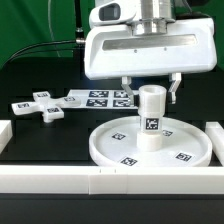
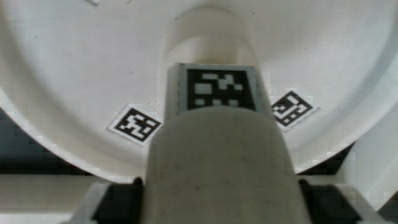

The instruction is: Assemble round table

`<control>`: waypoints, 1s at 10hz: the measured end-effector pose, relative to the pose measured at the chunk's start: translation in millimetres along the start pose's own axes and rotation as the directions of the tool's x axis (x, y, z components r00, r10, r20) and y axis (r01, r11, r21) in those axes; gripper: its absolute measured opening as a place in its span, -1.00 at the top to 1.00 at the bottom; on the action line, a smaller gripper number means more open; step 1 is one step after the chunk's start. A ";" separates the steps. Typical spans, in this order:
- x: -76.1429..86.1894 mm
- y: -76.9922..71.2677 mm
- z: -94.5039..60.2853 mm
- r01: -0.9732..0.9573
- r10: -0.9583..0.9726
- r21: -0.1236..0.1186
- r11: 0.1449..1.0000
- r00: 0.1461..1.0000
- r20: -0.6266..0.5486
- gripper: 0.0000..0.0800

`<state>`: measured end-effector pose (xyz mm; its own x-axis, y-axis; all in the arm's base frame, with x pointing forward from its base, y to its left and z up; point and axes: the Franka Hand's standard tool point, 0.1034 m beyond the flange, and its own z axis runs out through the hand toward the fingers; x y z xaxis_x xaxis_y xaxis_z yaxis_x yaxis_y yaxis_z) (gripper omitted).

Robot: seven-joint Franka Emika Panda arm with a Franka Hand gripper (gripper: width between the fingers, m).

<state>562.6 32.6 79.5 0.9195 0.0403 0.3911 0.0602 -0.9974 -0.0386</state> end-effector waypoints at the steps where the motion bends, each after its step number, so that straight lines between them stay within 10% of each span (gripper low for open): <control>1: -0.1 0.0 0.1 0.000 0.000 0.000 1.000 1.000 0.000 -0.04; 3: -0.4 -0.6 -0.7 0.000 0.000 0.003 1.000 1.000 0.008 -0.59; 10: 14.8 -4.9 -28.5 0.004 -0.005 0.021 1.000 1.000 0.029 -0.62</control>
Offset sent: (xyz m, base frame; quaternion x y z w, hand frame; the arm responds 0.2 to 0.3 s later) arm -0.0035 0.0054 0.0133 0.0173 -0.0355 0.0040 0.9992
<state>564.8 36.4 111.6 0.9300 0.0471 0.3646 0.0723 -0.9958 -0.0559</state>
